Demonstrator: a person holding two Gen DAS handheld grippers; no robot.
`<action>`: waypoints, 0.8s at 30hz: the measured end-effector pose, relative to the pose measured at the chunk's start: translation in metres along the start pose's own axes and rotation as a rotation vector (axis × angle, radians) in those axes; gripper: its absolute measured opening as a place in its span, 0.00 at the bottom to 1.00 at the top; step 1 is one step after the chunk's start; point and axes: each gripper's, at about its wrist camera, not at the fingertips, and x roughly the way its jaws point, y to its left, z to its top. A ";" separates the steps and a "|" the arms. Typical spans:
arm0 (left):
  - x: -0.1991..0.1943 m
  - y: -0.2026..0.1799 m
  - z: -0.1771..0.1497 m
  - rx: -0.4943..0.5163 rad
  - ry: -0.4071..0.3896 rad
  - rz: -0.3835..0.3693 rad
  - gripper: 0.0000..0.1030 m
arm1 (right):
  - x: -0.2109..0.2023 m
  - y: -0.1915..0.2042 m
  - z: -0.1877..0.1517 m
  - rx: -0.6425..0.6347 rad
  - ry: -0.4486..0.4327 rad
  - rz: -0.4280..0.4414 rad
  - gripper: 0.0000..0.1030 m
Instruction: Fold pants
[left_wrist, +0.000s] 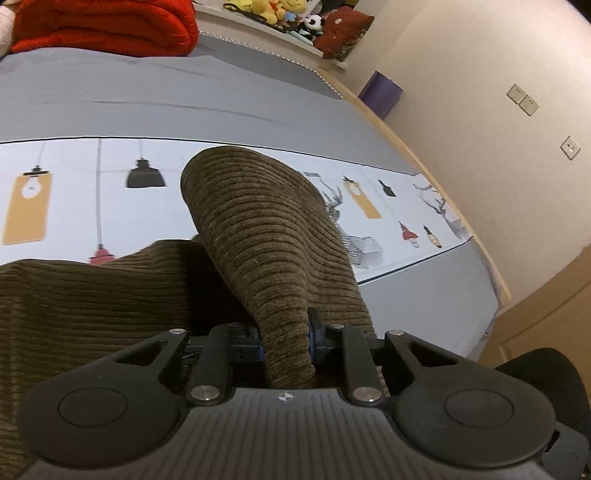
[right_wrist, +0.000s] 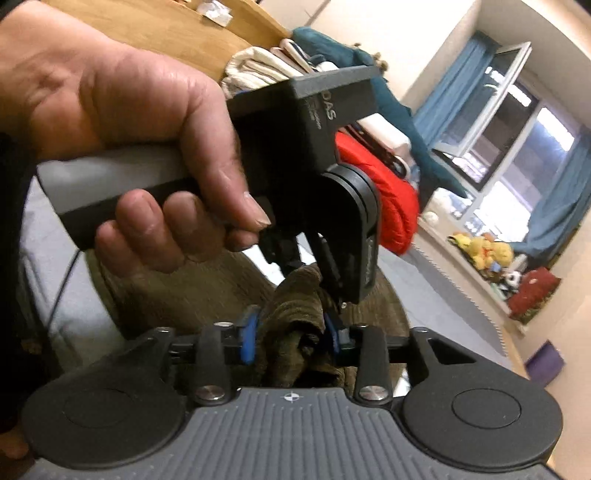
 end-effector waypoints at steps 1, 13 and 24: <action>-0.002 0.005 0.000 -0.007 -0.006 0.001 0.20 | -0.001 -0.002 0.001 0.014 -0.011 0.022 0.43; -0.085 0.089 -0.011 -0.150 -0.115 0.091 0.19 | -0.010 -0.063 0.040 0.364 -0.107 0.320 0.55; -0.134 0.154 -0.021 -0.156 -0.089 0.227 0.19 | 0.043 -0.107 0.051 0.455 0.094 0.326 0.67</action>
